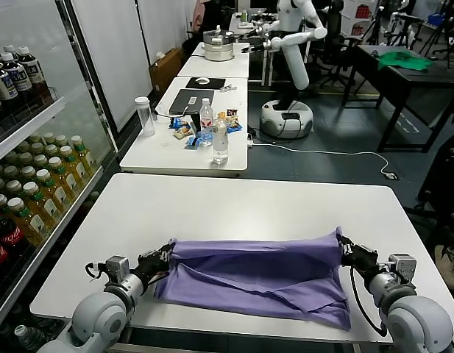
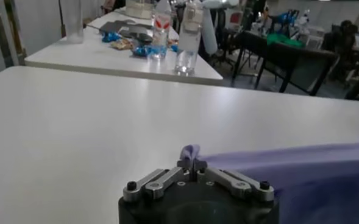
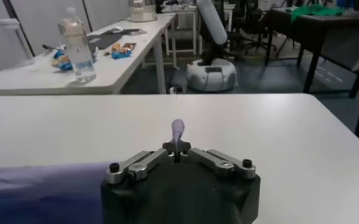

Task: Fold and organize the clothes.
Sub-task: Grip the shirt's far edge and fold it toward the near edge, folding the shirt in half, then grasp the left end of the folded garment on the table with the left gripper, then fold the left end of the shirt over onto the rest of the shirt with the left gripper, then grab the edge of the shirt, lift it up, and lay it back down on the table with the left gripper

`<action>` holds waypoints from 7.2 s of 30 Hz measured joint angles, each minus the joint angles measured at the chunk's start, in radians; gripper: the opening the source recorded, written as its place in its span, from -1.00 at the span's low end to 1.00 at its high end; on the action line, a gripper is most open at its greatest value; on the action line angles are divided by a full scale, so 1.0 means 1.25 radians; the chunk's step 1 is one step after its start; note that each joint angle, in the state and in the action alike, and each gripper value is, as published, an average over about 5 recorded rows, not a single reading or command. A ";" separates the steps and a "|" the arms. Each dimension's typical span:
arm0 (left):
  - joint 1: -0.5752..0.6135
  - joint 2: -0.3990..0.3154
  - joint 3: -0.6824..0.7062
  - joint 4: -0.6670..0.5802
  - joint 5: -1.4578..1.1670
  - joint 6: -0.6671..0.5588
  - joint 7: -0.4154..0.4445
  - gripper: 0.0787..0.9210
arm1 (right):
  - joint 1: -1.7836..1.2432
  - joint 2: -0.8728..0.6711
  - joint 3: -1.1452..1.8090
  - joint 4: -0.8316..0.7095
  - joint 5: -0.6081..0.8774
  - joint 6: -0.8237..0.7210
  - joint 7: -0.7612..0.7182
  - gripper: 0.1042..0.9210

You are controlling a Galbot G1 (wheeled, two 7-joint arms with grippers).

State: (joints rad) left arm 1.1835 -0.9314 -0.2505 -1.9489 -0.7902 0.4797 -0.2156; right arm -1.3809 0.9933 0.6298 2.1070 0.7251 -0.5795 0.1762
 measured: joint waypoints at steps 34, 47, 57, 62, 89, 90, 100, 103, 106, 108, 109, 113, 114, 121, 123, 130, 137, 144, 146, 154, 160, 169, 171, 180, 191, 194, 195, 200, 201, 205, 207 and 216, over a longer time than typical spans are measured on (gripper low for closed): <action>0.096 -0.232 0.059 0.012 0.344 -0.050 -0.203 0.47 | -0.133 0.038 0.049 0.082 -0.109 0.005 -0.017 0.76; 0.090 -0.228 0.022 0.042 0.309 -0.061 -0.198 -0.44 | -0.137 0.030 0.058 0.095 -0.103 0.005 -0.013 0.76; 0.106 -0.109 -0.121 0.023 0.184 -0.056 -0.173 -0.86 | -0.128 0.035 0.052 0.097 -0.100 0.008 -0.008 0.76; 0.114 -0.045 -0.215 -0.011 0.105 -0.049 -0.162 -0.86 | -0.128 0.044 0.049 0.098 -0.104 0.009 -0.007 0.76; 0.037 -0.250 -0.023 -0.151 -0.309 -0.075 -0.174 -0.86 | -0.152 0.055 0.064 0.100 -0.122 0.022 -0.008 0.76; 0.030 -0.261 -0.010 -0.142 -0.309 -0.076 -0.174 -0.86 | -0.151 0.054 0.063 0.099 -0.122 0.022 -0.008 0.76; -0.036 -0.324 0.101 -0.064 -0.258 -0.067 -0.145 -0.69 | -0.137 0.046 0.059 0.079 -0.121 0.024 -0.010 0.76; -0.047 -0.327 0.126 -0.049 -0.220 -0.064 -0.125 -0.48 | -0.132 0.045 0.056 0.073 -0.120 0.025 -0.011 0.76; -0.052 -0.326 0.140 -0.039 -0.177 -0.064 -0.105 -0.28 | -0.129 0.047 0.054 0.068 -0.120 0.025 -0.011 0.76; -0.051 -0.324 0.144 -0.039 -0.150 -0.065 -0.092 -0.14 | -0.127 0.048 0.053 0.065 -0.120 0.026 -0.011 0.76; -0.049 -0.322 0.145 -0.041 -0.136 -0.066 -0.087 -0.07 | -0.126 0.049 0.052 0.063 -0.120 0.026 -0.011 0.76; -0.037 -0.311 0.138 -0.058 -0.081 -0.076 -0.075 0.21 | -0.122 0.053 0.048 0.059 -0.121 0.028 -0.012 0.76; -0.033 -0.307 0.133 -0.062 -0.065 -0.080 -0.075 0.28 | -0.120 0.054 0.047 0.058 -0.122 0.028 -0.012 0.76; 0.009 -0.262 0.088 -0.055 0.124 -0.125 -0.095 0.70 | -0.112 0.058 0.039 0.055 -0.128 0.028 -0.012 0.76; 0.024 -0.248 0.080 -0.043 0.185 -0.132 -0.102 0.75 | -0.111 0.060 0.037 0.054 -0.130 0.028 -0.012 0.76; 0.068 -0.226 0.073 -0.014 0.325 -0.122 -0.115 0.77 | -0.115 0.066 0.035 0.057 -0.136 0.028 -0.012 0.76; 0.084 -0.231 0.077 -0.005 0.342 -0.072 -0.137 0.77 | -0.124 0.066 0.043 0.068 -0.136 0.028 -0.012 0.76; 0.087 -0.240 0.069 0.004 0.303 -0.030 -0.169 0.53 | -0.127 0.069 0.045 0.079 -0.136 0.027 -0.012 0.76; 0.086 -0.241 0.064 0.004 0.282 -0.025 -0.177 0.41 | -0.127 0.070 0.045 0.081 -0.136 0.027 -0.012 0.76; 0.094 -0.252 0.039 -0.014 0.142 -0.021 -0.178 -0.15 | -0.131 0.074 0.047 0.088 -0.136 0.027 -0.011 0.76; 0.094 -0.264 0.013 -0.024 0.012 -0.035 -0.172 -0.56 | -0.137 0.077 0.053 0.093 -0.136 0.028 -0.011 0.76; 0.092 -0.258 -0.089 -0.052 -0.207 -0.058 -0.172 -0.92 | -0.139 0.077 0.062 0.097 -0.129 0.029 -0.010 0.76; 0.092 -0.251 -0.126 -0.057 -0.259 -0.059 -0.172 -0.92 | -0.136 0.077 0.062 0.096 -0.128 0.030 -0.010 0.76; 0.078 -0.166 -0.336 -0.059 -0.470 -0.044 -0.167 -0.92 | -0.124 0.085 0.055 0.088 -0.126 0.036 -0.009 0.76; 0.041 -0.065 -0.419 -0.155 -0.486 -0.023 -0.123 -0.92 | -0.127 0.096 0.056 0.097 -0.126 0.039 -0.013 0.76; 0.029 -0.070 -0.353 -0.168 -0.407 -0.016 -0.100 -0.92 | -0.128 0.095 0.060 0.099 -0.125 0.041 -0.014 0.76; 0.024 -0.075 -0.323 -0.166 -0.372 -0.014 -0.091 -0.92 | -0.128 0.094 0.061 0.100 -0.124 0.041 -0.015 0.76; -0.007 -0.119 -0.136 -0.115 -0.142 -0.001 -0.053 -0.92 | -0.125 0.087 0.069 0.104 -0.119 0.043 -0.015 0.76; -0.015 -0.130 -0.098 -0.104 -0.092 0.003 -0.048 -0.92 | -0.125 0.086 0.071 0.105 -0.117 0.043 -0.015 0.76; -0.051 -0.175 0.040 -0.071 0.076 0.021 -0.038 -0.89 | -0.127 0.079 0.080 0.108 -0.109 0.044 -0.015 0.76; -0.071 -0.196 0.099 -0.059 0.135 0.031 -0.036 -0.81 | -0.127 0.076 0.084 0.108 -0.105 0.044 -0.016 0.76; -0.124 -0.245 0.222 -0.046 0.258 0.043 -0.021 -0.21 | -0.111 0.059 0.085 0.107 -0.091 0.042 -0.020 0.76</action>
State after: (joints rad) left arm 1.0286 -1.2381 0.0265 -2.0066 -0.4674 0.5329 -0.2420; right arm -1.5198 1.0668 0.7361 2.2403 0.6111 -0.5264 0.1509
